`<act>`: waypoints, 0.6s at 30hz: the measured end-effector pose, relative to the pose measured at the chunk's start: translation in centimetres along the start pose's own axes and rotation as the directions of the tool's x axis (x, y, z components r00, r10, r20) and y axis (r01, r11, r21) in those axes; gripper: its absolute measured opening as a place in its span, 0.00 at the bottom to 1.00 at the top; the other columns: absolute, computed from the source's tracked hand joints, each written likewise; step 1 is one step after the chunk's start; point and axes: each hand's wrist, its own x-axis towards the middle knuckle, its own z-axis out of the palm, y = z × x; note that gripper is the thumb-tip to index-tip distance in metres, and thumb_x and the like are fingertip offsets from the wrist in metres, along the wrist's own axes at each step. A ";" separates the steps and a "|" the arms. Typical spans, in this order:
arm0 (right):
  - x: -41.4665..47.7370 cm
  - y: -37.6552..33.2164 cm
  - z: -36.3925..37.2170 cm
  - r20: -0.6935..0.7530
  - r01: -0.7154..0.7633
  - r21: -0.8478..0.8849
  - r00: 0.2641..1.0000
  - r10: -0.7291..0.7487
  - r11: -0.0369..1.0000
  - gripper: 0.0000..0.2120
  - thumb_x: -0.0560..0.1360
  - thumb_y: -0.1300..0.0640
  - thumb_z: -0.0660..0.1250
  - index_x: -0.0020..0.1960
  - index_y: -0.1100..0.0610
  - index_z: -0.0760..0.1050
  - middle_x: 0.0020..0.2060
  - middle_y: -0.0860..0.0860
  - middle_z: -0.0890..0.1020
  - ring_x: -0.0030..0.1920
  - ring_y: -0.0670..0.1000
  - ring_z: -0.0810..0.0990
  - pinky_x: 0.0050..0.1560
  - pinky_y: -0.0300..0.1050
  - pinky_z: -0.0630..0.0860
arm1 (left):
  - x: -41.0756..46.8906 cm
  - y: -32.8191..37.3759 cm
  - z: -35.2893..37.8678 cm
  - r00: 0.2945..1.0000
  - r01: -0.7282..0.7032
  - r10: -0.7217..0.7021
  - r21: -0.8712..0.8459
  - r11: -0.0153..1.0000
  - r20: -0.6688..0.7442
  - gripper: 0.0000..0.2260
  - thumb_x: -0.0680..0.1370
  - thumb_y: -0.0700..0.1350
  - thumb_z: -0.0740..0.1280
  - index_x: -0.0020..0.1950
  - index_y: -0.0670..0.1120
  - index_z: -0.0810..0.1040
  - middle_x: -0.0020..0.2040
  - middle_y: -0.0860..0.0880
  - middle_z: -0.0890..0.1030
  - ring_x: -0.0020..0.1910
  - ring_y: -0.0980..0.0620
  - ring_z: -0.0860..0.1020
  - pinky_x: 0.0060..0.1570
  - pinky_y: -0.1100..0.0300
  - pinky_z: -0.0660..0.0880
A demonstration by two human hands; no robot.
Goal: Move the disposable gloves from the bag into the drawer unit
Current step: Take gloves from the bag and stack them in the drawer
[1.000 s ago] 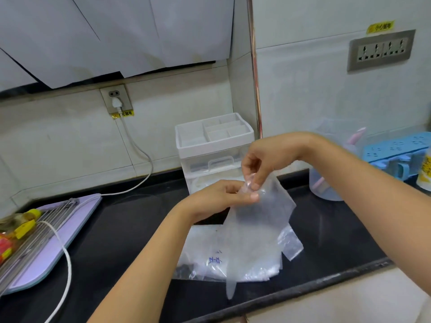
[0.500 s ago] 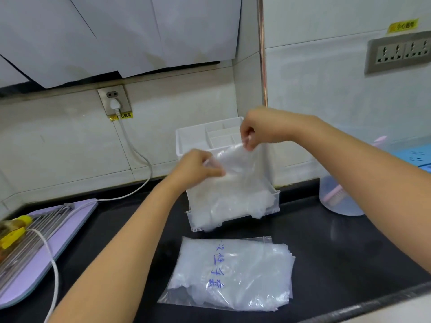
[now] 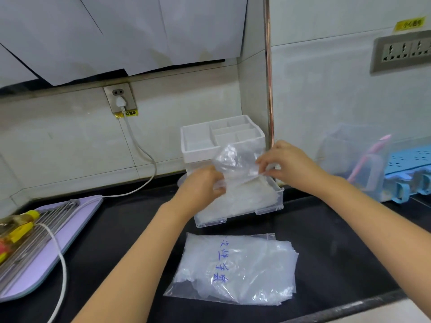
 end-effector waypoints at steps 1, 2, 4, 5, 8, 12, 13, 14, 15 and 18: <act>0.2 0.4 0.5 0.080 -0.050 -0.042 0.995 0.054 0.998 0.05 0.71 0.60 0.73 0.45 0.52 0.83 0.49 0.50 0.82 0.48 0.47 0.72 0.50 0.39 0.69 | 0.3 -0.1 0.6 0.997 0.040 -0.040 -0.006 0.999 0.059 0.07 0.76 0.44 0.67 0.45 0.39 0.80 0.46 0.45 0.79 0.44 0.49 0.76 0.40 0.59 0.70; 0.4 0.8 1.0 0.159 -0.085 -0.089 0.982 0.098 0.992 0.05 0.72 0.59 0.72 0.46 0.51 0.83 0.49 0.51 0.81 0.50 0.48 0.74 0.53 0.40 0.69 | 0.6 -0.2 1.1 0.992 0.077 -0.074 -0.019 0.997 0.107 0.06 0.75 0.42 0.67 0.42 0.40 0.80 0.43 0.45 0.80 0.41 0.51 0.76 0.37 0.60 0.69; 0.8 0.9 1.7 0.286 -0.100 -0.204 0.945 0.157 0.974 0.06 0.74 0.58 0.69 0.48 0.50 0.83 0.50 0.48 0.81 0.54 0.50 0.76 0.59 0.41 0.66 | 1.2 -0.5 1.9 0.975 0.119 -0.109 -0.040 0.992 0.193 0.06 0.73 0.39 0.67 0.36 0.43 0.77 0.35 0.48 0.76 0.33 0.54 0.72 0.34 0.62 0.67; 1.0 0.8 1.9 0.335 -0.101 -0.268 0.923 0.191 0.958 0.08 0.75 0.60 0.67 0.49 0.49 0.83 0.51 0.47 0.81 0.56 0.50 0.76 0.60 0.41 0.63 | 1.5 -0.6 2.3 0.966 0.127 -0.115 -0.039 0.991 0.230 0.08 0.73 0.38 0.66 0.33 0.44 0.74 0.32 0.49 0.73 0.31 0.54 0.69 0.34 0.61 0.66; 1.3 -1.0 1.3 0.396 -0.122 -0.359 0.878 0.269 0.925 0.19 0.76 0.67 0.58 0.51 0.48 0.82 0.55 0.47 0.79 0.59 0.50 0.73 0.62 0.42 0.60 | 1.9 -0.5 2.9 0.960 0.114 -0.112 0.006 0.993 0.257 0.14 0.73 0.38 0.65 0.28 0.45 0.66 0.28 0.49 0.65 0.29 0.53 0.62 0.31 0.61 0.61; 2.4 -3.7 0.1 0.314 -0.241 -0.025 0.920 0.236 0.970 0.19 0.76 0.66 0.57 0.48 0.50 0.84 0.54 0.47 0.78 0.44 0.41 0.74 0.49 0.33 0.66 | 2.5 -0.3 3.0 0.962 0.073 -0.076 0.021 0.997 0.262 0.19 0.74 0.38 0.65 0.26 0.47 0.60 0.26 0.50 0.60 0.27 0.53 0.58 0.27 0.63 0.55; 2.9 -3.9 0.4 0.330 -0.259 0.040 0.915 0.232 0.965 0.19 0.77 0.66 0.57 0.48 0.50 0.84 0.55 0.47 0.79 0.47 0.42 0.76 0.49 0.33 0.67 | 2.6 -0.3 3.1 0.962 0.064 -0.067 0.021 0.998 0.266 0.20 0.74 0.39 0.65 0.26 0.47 0.61 0.26 0.51 0.61 0.27 0.54 0.59 0.27 0.62 0.56; 3.3 -3.9 1.0 0.369 -0.267 0.053 0.901 0.230 0.962 0.19 0.77 0.67 0.57 0.49 0.51 0.84 0.58 0.48 0.79 0.53 0.45 0.77 0.52 0.35 0.68 | 2.7 -0.2 3.2 0.959 0.064 -0.070 0.030 0.998 0.275 0.19 0.75 0.40 0.66 0.26 0.47 0.63 0.26 0.51 0.63 0.28 0.54 0.61 0.28 0.63 0.58; 3.6 -3.9 1.7 0.421 -0.273 0.030 0.876 0.236 0.961 0.20 0.77 0.68 0.56 0.51 0.51 0.83 0.61 0.49 0.78 0.59 0.48 0.76 0.55 0.38 0.70 | 2.8 -0.2 3.3 0.958 0.058 -0.066 0.036 0.998 0.281 0.17 0.76 0.41 0.66 0.28 0.46 0.66 0.27 0.51 0.66 0.29 0.53 0.64 0.29 0.63 0.60; 3.9 -4.0 3.5 0.600 -0.257 -0.116 0.751 0.274 0.959 0.22 0.77 0.68 0.55 0.64 0.52 0.77 0.68 0.49 0.73 0.66 0.51 0.72 0.64 0.43 0.69 | 2.7 0.1 3.0 0.949 0.073 -0.080 0.032 0.997 0.306 0.10 0.77 0.41 0.66 0.35 0.46 0.73 0.31 0.51 0.72 0.37 0.49 0.71 0.37 0.60 0.67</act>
